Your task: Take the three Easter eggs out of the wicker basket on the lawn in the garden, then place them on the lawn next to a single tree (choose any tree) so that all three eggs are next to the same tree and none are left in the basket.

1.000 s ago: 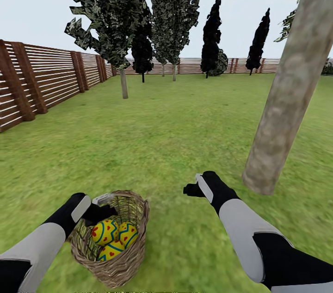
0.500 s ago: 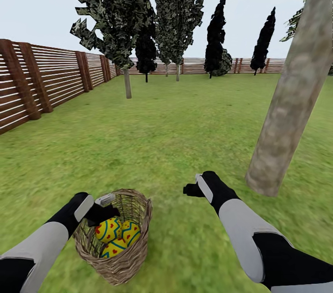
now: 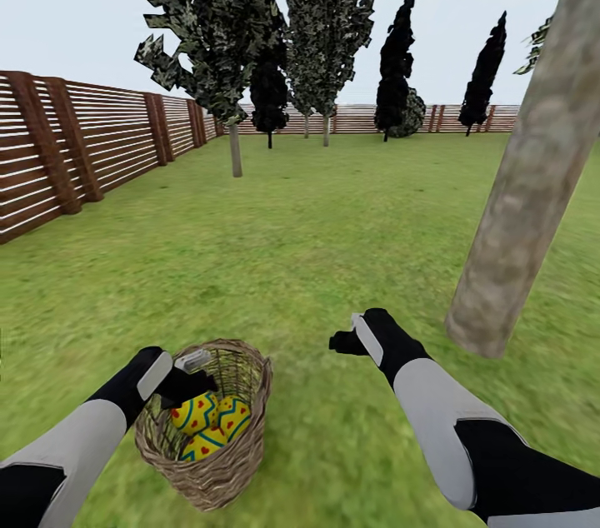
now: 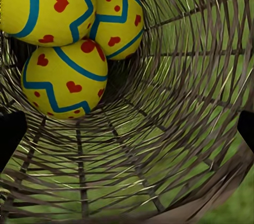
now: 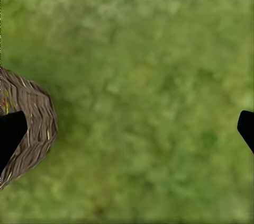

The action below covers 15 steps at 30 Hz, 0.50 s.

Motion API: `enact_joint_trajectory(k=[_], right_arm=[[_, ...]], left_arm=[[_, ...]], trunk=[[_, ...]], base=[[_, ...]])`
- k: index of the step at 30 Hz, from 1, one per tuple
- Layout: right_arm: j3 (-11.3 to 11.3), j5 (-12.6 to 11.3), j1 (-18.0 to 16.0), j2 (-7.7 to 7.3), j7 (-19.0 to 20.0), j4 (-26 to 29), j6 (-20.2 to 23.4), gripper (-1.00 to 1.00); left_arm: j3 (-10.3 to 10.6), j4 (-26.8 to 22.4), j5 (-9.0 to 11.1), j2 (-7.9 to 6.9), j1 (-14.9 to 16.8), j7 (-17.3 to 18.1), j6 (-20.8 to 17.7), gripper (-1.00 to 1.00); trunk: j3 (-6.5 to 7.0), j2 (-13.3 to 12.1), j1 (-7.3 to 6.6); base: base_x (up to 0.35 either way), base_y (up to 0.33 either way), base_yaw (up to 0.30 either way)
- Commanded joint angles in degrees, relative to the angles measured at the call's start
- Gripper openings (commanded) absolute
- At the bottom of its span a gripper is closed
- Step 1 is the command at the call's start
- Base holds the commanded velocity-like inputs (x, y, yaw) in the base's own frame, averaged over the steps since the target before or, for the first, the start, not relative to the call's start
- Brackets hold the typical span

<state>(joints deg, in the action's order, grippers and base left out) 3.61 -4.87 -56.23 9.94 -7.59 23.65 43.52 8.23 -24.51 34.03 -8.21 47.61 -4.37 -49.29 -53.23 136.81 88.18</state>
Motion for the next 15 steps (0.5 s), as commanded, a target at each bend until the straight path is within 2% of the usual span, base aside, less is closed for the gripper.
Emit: enact_joint_trajectory(k=[1, 6, 15], right_arm=[[0.3, -0.5, 0.0, 0.06, -0.5, 0.1, 0.2, 1.0], [0.3, -0.5, 0.0, 0.06, -0.5, 0.1, 0.2, 1.0], [0.3, -0.5, 0.0, 0.06, -0.5, 0.1, 0.2, 1.0]], left_arm=[[0.4, -0.1, 0.6, -0.06, 0.0, -0.5, -0.1, 1.0], [0.4, -0.1, 0.6, -0.06, 0.0, -0.5, -0.1, 1.0], [0.5, -0.1, 0.6, 0.09, 0.0, -0.5, -0.1, 1.0]], trunk=[[-0.06, 0.0, -0.01], [-0.06, 0.0, -0.01], [-0.06, 0.0, -0.01]], base=[[0.0, -0.004, 0.129], [0.0, -0.005, 0.175], [0.003, -0.11, 0.059]])
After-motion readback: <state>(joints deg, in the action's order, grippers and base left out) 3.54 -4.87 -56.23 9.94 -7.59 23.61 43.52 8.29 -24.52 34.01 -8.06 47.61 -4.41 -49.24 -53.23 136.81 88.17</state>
